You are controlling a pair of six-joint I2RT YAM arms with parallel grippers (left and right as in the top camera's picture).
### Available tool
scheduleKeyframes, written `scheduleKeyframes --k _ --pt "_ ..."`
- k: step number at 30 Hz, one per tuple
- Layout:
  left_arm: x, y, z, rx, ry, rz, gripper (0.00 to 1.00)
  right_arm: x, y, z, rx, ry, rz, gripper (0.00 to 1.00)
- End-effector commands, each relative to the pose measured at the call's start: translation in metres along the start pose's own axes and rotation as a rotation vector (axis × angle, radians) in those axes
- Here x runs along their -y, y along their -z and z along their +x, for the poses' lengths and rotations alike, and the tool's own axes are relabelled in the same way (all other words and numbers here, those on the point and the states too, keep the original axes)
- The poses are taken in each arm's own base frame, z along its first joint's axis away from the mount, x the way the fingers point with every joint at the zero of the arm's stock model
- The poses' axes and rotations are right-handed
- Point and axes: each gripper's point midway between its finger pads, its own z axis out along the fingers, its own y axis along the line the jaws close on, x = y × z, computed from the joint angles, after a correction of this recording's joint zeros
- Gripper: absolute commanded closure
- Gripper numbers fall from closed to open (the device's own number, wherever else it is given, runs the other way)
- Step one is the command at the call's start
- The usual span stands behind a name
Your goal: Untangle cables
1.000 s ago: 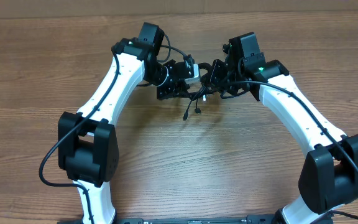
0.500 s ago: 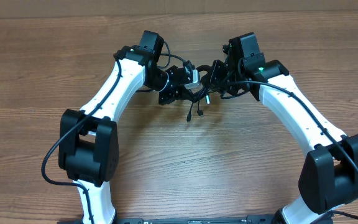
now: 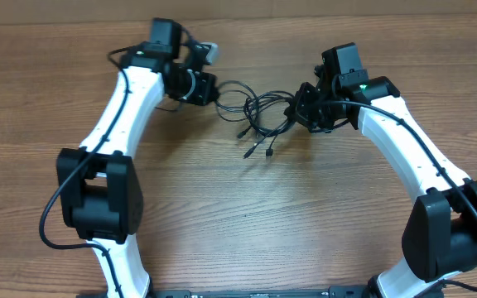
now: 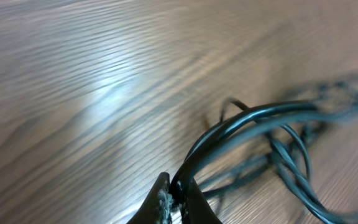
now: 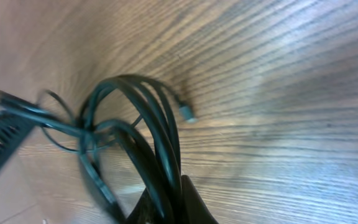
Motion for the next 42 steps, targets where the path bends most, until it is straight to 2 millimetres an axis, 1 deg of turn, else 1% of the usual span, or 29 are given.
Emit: scheduleKeyframes --k 1,3,4,5,6,7,9,11,12,14,16,18,19,20,21,22,23,24,25,27,28,31,34,35,37,39,40,42 --pt "-0.015 0.046 -0.021 0.114 0.152 -0.072 0.96 0.019 0.005 -0.012 0.057 0.004 0.094 0.96" --pt "-0.011 0.059 -0.025 0.143 0.143 -0.075 0.96 0.024 0.005 -0.013 0.067 0.0 0.123 0.96" --pt "-0.007 0.069 -0.028 0.166 0.134 -0.077 0.96 0.029 0.006 -0.015 0.078 -0.002 0.149 0.96" --pt "-0.003 0.085 -0.032 0.201 0.12 -0.093 0.96 0.035 0.007 -0.016 0.092 -0.004 0.182 0.96" --pt "-0.004 0.097 -0.034 0.227 0.137 -0.136 0.96 0.039 0.008 -0.017 0.1 -0.006 0.204 0.96" --pt "-0.015 0.115 -0.032 0.263 0.226 -0.239 0.96 0.044 0.009 -0.017 0.105 -0.009 0.227 0.96" --pt "-0.036 0.139 -0.02 0.3 0.388 -0.406 0.96 0.046 0.009 -0.017 0.104 -0.01 0.237 0.96" --pt "-0.045 0.149 -0.007 0.291 0.47 -0.482 0.96 0.046 0.009 -0.017 0.104 -0.01 0.236 0.96" --pt "-0.045 0.148 -0.003 0.276 0.475 -0.484 0.96 0.046 0.009 -0.017 0.104 -0.01 0.236 0.96" --pt "-0.045 0.14 0.008 0.22 0.487 -0.476 0.96 0.046 0.009 -0.017 0.104 -0.01 0.236 0.96" --pt "-0.043 0.134 0.012 0.193 0.481 -0.461 0.96 0.045 0.009 -0.016 0.101 -0.003 0.234 0.96" --pt "-0.03 0.122 0.01 0.156 0.376 -0.379 0.96 0.04 0.008 -0.014 0.08 0.033 0.207 0.96" --pt "-0.019 0.116 0.006 0.139 0.288 -0.307 0.96 0.031 0.006 -0.011 0.056 0.08 0.156 0.96" --pt "0.001 0.107 0.0 0.13 0.182 -0.194 0.95 0.02 0.005 -0.008 0.031 0.129 0.098 0.96" --pt "0.018 0.103 -0.004 0.131 0.108 -0.097 0.95 0.004 0.007 -0.004 0.0 0.181 0.015 0.96" --pt "0.025 0.102 -0.006 0.136 0.084 -0.056 0.93 -0.006 0.009 -0.001 -0.019 0.211 -0.037 0.96" --pt "0.048 0.102 -0.011 0.152 0.017 0.076 0.89 -0.024 0.016 0.003 -0.038 0.261 -0.123 0.96" --pt "0.057 0.103 -0.013 0.16 -0.017 0.126 0.86 -0.033 0.022 0.005 -0.043 0.281 -0.158 0.96" --pt "0.077 0.107 -0.015 0.18 -0.12 0.232 0.79 -0.053 0.037 0.006 -0.038 0.319 -0.23 0.96" --pt "0.085 0.11 -0.014 0.191 -0.198 0.279 0.78 -0.065 0.05 0.004 -0.018 0.337 -0.265 0.96" --pt "0.088 0.109 -0.013 0.191 -0.223 0.288 0.77 -0.074 0.062 0.001 0.005 0.322 -0.278 0.96" --pt "0.097 0.105 -0.011 0.18 -0.244 0.294 0.76 -0.083 0.076 -0.003 0.025 0.249 -0.298 0.96" --pt "0.104 0.094 -0.007 0.15 -0.265 0.25 0.75 -0.081 0.079 -0.009 0.032 0.14 -0.291 0.96" --pt "0.107 0.088 -0.004 0.133 -0.278 0.223 0.75 -0.078 0.08 -0.012 0.036 0.105 -0.284 0.96" --pt "0.112 0.077 -0.001 0.106 -0.274 0.175 0.74 -0.077 0.08 -0.014 0.041 0.093 -0.282 0.96" --pt "0.112 0.061 -0.004 0.092 -0.196 0.094 0.75 -0.075 0.081 -0.016 0.045 0.086 -0.281 0.96" --pt "0.114 0.052 -0.007 0.093 -0.147 0.082 0.73 -0.074 0.082 -0.017 0.046 0.084 -0.283 0.96" --pt "0.124 0.037 -0.008 0.08 -0.119 0.134 0.71 -0.072 0.084 -0.02 0.047 0.077 -0.29 0.96"
